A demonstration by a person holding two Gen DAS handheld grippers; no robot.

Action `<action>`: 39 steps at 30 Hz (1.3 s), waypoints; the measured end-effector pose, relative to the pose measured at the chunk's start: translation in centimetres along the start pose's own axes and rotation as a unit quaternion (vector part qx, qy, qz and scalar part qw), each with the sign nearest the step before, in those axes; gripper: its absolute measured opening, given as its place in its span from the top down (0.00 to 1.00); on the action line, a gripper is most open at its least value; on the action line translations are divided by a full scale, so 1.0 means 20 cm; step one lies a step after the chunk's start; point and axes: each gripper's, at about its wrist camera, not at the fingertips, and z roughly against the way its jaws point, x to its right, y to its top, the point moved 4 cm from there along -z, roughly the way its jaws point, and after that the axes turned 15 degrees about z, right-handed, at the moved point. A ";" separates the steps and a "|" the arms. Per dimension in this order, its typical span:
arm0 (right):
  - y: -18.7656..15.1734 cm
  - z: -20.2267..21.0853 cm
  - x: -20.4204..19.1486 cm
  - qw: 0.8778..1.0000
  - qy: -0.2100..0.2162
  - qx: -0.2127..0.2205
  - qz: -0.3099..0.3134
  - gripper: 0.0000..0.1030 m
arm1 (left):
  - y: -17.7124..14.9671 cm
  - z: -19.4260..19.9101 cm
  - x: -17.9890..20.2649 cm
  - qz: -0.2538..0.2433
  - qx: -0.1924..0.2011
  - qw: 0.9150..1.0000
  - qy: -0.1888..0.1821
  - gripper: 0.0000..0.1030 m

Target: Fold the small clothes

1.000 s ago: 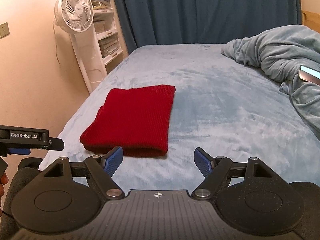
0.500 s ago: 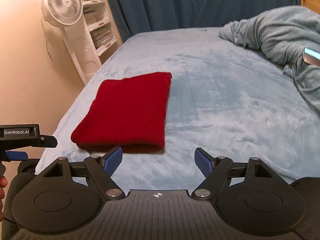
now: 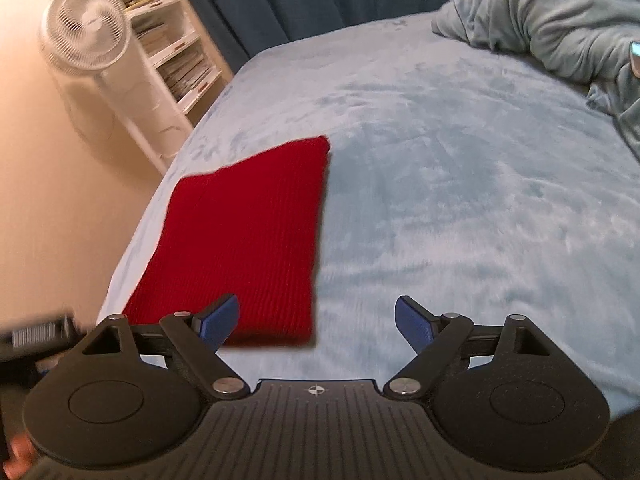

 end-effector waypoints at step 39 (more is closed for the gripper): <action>0.82 -1.39 0.33 0.981 0.096 -0.170 -0.004 0.76 | 0.71 -0.65 0.12 0.030 -0.035 0.999 -0.028 0.43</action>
